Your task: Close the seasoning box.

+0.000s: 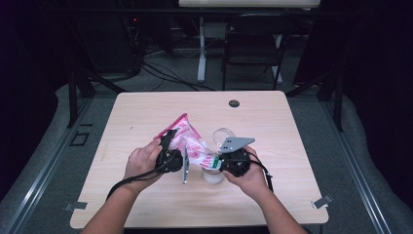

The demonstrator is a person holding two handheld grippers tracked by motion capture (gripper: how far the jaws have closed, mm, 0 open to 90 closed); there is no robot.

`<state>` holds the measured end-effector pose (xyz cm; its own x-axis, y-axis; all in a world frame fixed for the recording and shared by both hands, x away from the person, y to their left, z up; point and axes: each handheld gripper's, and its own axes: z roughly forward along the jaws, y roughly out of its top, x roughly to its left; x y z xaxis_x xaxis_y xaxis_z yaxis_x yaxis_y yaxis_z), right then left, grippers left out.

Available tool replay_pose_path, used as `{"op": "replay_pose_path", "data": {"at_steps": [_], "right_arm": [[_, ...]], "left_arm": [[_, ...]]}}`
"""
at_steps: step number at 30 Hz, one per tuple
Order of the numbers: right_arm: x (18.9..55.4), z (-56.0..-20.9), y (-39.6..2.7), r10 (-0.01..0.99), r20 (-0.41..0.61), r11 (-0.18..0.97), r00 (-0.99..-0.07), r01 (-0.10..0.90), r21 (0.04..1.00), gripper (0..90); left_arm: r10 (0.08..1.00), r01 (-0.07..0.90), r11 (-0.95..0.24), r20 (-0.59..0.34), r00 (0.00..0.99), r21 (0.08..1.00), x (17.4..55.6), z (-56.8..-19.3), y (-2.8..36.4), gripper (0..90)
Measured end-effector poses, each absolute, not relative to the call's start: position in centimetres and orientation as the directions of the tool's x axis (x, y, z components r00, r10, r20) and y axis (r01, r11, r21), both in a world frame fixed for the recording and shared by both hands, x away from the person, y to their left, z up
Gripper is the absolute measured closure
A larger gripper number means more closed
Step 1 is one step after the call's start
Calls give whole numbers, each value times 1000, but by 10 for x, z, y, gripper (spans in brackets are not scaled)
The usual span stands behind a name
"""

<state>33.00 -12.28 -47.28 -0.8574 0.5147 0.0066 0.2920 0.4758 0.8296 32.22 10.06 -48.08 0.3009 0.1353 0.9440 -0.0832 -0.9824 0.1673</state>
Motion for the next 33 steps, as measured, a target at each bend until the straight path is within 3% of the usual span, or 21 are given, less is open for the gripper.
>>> {"op": "replay_pose_path", "data": {"at_steps": [33], "right_arm": [[330, -475, -123, 506, 10, 488, -862, 296, 821, 900]], "left_arm": [[102, -109, -985, 959, 263, 135, 321, -475, 97, 633]]}}
